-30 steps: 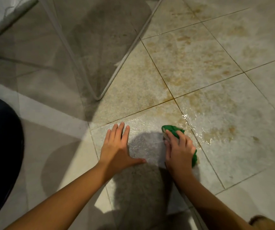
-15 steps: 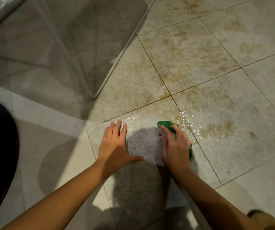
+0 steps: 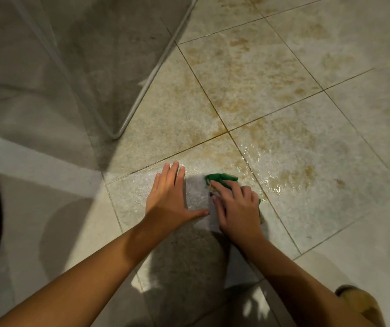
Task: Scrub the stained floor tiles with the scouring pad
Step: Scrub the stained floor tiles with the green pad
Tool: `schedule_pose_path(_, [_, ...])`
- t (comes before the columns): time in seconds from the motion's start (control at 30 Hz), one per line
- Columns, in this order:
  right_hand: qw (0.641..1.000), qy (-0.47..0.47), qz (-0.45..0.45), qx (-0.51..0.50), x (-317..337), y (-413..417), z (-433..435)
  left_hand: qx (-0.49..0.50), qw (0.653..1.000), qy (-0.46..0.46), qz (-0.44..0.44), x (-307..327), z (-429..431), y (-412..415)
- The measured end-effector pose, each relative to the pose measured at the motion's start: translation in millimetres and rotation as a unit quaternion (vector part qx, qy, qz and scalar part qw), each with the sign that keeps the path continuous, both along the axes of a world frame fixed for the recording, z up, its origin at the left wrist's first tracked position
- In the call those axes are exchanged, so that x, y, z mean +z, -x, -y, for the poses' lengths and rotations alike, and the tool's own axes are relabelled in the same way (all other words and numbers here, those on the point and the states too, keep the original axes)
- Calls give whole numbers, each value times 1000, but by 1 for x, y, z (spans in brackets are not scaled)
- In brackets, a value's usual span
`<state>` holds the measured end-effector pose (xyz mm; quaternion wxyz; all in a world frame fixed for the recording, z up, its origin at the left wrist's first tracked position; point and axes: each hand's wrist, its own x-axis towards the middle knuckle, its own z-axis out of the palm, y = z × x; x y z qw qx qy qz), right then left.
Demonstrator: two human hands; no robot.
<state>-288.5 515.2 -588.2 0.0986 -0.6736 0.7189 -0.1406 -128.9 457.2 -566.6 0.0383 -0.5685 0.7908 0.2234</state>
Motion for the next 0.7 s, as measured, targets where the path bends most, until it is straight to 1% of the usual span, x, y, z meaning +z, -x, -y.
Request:
schedule_pose_path(0.17, [996, 41, 14, -75, -2, 31, -21, 4, 1000, -4, -13, 1, -1, -2])
schedule_pose_path(0.23, [992, 43, 59, -106, -7, 38, -32, 0, 1000, -7, -14, 1, 0, -2])
schedule_pose_path(0.3, [980, 48, 113, -158, -11, 36, -40, 1, 1000, -13, -16, 1, 0, -2])
schedule_pose_path(0.4, [965, 54, 133, -222, -11, 16, -39, 4, 1000, -14, -19, 0, 0, -2])
schedule_pose_path(0.47, [969, 46, 129, -206, -8, 2, -32, 3, 1000, -11, -20, 0, -1, -2])
schedule_pose_path(0.53, [984, 40, 104, -140, -7, -5, -22, 4, 1000, -8, -25, -1, -2, -2])
schedule_pose_path(0.6, [991, 44, 85, -91, -9, -5, -11, 7, 1000, -6, -27, -1, -2, -2])
schedule_pose_path(0.63, [991, 46, 87, -86, -10, -2, -6, 7, 1000, -5, -26, -1, -2, -2])
schedule_pose_path(0.7, [987, 58, 98, -110, -11, 8, -2, 5, 1000, -7, -28, 1, -2, -1])
